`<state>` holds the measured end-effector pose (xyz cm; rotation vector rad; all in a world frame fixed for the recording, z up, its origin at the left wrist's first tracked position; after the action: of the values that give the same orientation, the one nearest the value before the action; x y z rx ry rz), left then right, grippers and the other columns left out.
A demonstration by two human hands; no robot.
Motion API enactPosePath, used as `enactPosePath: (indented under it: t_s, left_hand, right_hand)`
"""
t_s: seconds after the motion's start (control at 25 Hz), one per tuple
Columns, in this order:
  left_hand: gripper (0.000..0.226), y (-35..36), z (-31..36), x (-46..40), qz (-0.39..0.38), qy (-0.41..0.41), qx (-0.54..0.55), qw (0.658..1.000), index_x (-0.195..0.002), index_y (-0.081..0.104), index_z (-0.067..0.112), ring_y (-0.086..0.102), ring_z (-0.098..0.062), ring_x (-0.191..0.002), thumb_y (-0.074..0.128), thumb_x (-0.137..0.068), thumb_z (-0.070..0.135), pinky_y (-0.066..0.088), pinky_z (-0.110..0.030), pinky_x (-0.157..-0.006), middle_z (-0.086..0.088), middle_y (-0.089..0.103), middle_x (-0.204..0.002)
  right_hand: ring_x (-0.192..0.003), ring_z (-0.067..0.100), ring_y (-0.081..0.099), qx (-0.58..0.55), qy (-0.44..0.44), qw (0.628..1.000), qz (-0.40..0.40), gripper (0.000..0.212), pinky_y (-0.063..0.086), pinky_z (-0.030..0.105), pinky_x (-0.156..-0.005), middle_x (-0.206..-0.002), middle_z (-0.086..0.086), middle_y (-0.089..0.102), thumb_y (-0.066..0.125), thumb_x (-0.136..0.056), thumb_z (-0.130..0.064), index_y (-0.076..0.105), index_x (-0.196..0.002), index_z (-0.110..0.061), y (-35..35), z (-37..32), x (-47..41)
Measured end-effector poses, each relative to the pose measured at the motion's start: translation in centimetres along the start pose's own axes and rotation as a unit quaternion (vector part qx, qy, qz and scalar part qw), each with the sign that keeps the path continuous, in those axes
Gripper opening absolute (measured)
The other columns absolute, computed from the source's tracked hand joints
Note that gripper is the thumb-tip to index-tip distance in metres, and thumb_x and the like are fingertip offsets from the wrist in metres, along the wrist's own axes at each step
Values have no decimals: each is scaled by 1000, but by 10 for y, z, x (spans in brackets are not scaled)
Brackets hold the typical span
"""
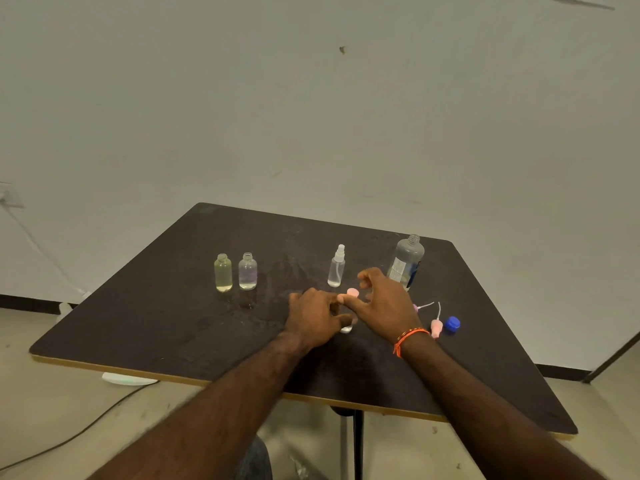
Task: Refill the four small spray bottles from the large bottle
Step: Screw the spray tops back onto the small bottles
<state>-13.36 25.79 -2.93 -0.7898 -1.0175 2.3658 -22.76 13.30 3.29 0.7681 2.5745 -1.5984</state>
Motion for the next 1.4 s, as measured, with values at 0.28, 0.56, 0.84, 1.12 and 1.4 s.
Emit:
enactPosePath:
  t_s: [0.28, 0.56, 0.84, 1.12, 1.4]
  left_hand:
    - [33, 2, -2, 0, 0, 5, -12, 1000, -98, 75, 35, 54, -3, -73, 71, -83, 64, 37, -37, -87, 15, 57, -66]
    - [29, 3, -2, 1, 0, -1, -4, 1000, -97, 74, 35, 56, -5, -76, 73, -84, 61, 40, -40, -90, 15, 58, -68]
    - [35, 6, -2, 1, 2, -6, 2, 1000, -106, 75, 35, 58, -6, -82, 73, -84, 62, 37, -40, -91, 15, 62, -74]
    - [27, 5, 1, 3, 3, -13, 2, 1000, -102, 74, 35, 60, -7, -87, 71, -85, 56, 37, -40, -93, 17, 64, -78]
    - [26, -9, 3, -7, -13, -12, -16, 1000, -94, 73, 29, 62, -7, -84, 70, -85, 54, 32, -37, -86, 13, 69, -81]
  right_hand:
    - [-97, 9, 65, -17, -21, 999, -36, 29, 52, 25, -89, -108, -5, 71, 64, -90, -16, 64, -119, -22, -1, -1, -3]
    - [-100, 17, 66, -6, -15, 999, -42, 31, 55, 37, -91, -113, -1, 70, 65, -91, -18, 58, -120, -23, 0, -6, -4]
    - [-95, 11, 65, -30, -8, 999, -35, 28, 55, 31, -90, -106, -4, 70, 69, -89, -16, 61, -115, -24, 4, -3, -8]
    - [-104, 10, 68, -106, 15, 994, -4, 38, 56, 37, -94, -119, -2, 70, 69, -91, -26, 56, -126, -24, 16, 8, 7]
    - [-105, 9, 66, -154, 52, 987, -13, 37, 55, 31, -94, -121, -4, 68, 69, -91, -25, 58, -125, -24, 24, 8, 12]
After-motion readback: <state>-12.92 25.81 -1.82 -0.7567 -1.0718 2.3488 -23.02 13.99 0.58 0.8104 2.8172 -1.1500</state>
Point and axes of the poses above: each hand's wrist, its own x-axis away from the middle knuckle, its own y-axis out of the palm, z = x × y, the point moved 2 cm from there along -x, towards the middle knuckle
